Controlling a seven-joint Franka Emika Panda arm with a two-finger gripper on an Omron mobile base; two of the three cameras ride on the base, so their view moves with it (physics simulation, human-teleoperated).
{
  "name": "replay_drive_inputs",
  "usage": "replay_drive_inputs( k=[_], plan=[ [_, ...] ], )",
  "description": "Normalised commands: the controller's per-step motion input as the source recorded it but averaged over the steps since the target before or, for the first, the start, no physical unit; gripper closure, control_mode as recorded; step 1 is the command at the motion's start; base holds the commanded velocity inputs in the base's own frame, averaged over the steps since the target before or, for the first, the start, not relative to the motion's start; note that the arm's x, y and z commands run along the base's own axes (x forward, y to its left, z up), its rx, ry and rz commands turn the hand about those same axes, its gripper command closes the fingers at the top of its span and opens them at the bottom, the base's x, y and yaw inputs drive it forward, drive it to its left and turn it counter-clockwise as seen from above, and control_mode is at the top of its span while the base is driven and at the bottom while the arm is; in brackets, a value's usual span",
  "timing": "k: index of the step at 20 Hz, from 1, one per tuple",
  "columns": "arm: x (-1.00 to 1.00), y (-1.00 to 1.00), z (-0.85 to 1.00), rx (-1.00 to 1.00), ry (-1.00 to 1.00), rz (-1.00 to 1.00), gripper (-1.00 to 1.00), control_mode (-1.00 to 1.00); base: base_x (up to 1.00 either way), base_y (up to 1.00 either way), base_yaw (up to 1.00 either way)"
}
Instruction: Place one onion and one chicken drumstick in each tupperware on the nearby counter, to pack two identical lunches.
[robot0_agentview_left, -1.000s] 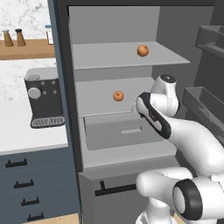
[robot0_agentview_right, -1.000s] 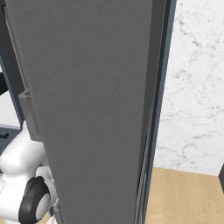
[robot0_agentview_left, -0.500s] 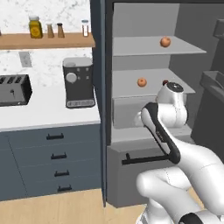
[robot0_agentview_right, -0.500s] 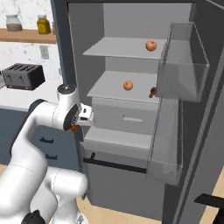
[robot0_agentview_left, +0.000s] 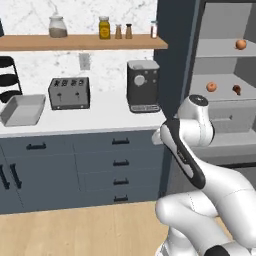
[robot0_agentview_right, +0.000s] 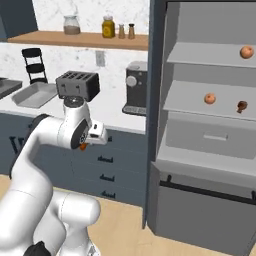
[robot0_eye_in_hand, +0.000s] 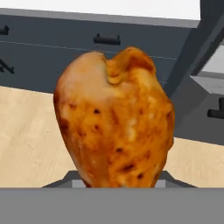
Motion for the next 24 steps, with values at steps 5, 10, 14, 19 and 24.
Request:
replay_drive_inputs(
  k=[5,10,14,19,24],
  plan=[
    [0.0,0.0,0.0,0.0,0.0,0.0,1.0,1.0,0.53,1.0,0.08],
    [0.0,0.0,0.0,0.0,0.0,0.0,1.0,1.0,0.89,1.0,0.0],
    [0.0,0.0,0.0,0.0,0.0,0.0,1.0,1.0,1.0,1.0,0.0],
    [0.0,0.0,0.0,0.0,0.0,0.0,1.0,1.0,1.0,1.0,0.0],
    [0.0,0.0,0.0,0.0,0.0,0.0,1.0,1.0,0.97,0.97,-0.06]
  ],
)
